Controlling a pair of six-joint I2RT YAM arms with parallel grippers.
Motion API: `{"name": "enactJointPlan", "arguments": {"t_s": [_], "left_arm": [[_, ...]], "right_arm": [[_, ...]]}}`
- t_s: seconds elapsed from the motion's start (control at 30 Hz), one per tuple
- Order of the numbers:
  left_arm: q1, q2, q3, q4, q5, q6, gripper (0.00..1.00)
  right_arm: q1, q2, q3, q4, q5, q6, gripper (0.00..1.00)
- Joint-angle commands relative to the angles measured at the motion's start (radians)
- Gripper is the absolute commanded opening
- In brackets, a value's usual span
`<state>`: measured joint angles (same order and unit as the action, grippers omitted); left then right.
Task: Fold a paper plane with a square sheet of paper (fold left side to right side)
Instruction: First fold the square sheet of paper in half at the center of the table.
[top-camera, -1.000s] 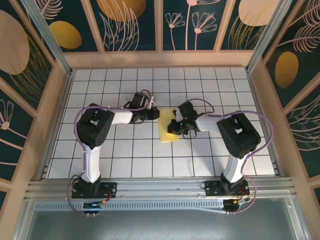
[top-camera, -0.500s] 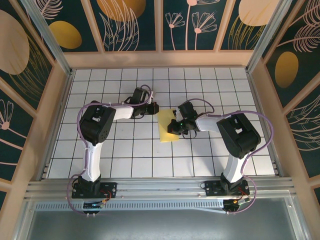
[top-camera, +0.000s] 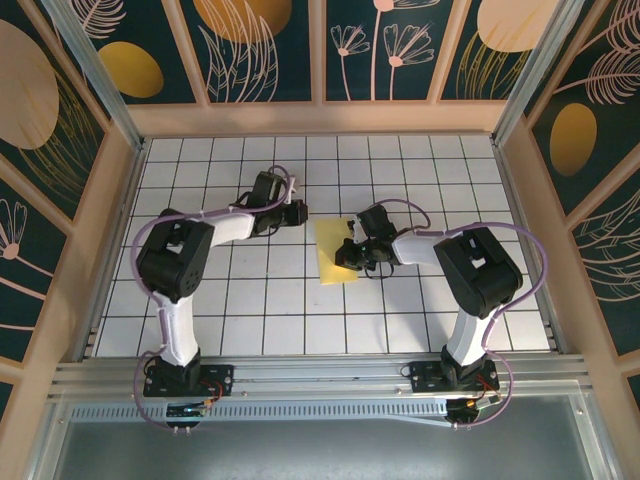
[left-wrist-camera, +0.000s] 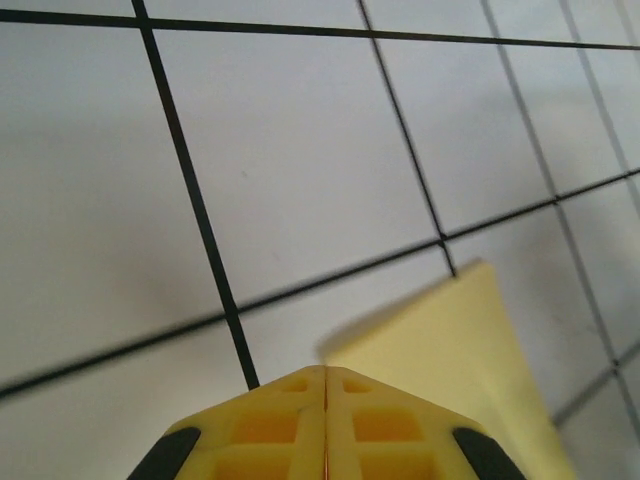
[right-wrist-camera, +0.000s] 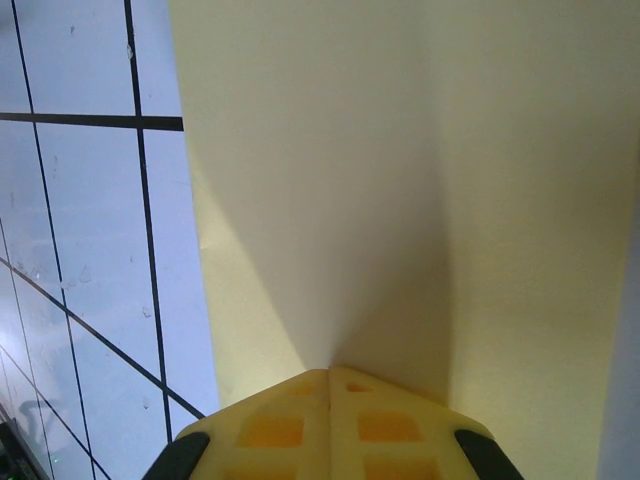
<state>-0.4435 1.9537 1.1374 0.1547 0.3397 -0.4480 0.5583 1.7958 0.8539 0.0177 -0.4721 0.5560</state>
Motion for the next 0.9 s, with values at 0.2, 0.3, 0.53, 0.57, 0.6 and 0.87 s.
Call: {"name": "enactJointPlan", "arguments": {"t_s": [0.2,0.3,0.53,0.57,0.6,0.87], "left_arm": [[-0.116,-0.109,-0.129,0.0,0.064,-0.158,0.08],[-0.132,-0.074,-0.114,0.003,0.054,-0.177,0.07],[-0.133,-0.003,-0.063,-0.054,0.02,-0.178,0.06],[-0.133,0.003,-0.058,-0.061,0.02,-0.177,0.06],[-0.132,0.009,-0.055,-0.068,0.019,-0.176,0.06],[-0.133,0.041,-0.041,-0.104,-0.001,-0.166,0.06]], "right_arm": [[0.019,0.016,-0.046,-0.049,0.082,0.039,0.0],[0.02,0.017,-0.046,-0.049,0.081,0.039,0.0],[0.022,0.022,-0.041,-0.057,0.082,0.035,0.0],[0.022,0.022,-0.04,-0.059,0.082,0.033,0.0],[0.022,0.02,-0.04,-0.058,0.082,0.033,0.0],[0.022,0.0,-0.005,-0.056,0.05,0.036,0.0]]}}
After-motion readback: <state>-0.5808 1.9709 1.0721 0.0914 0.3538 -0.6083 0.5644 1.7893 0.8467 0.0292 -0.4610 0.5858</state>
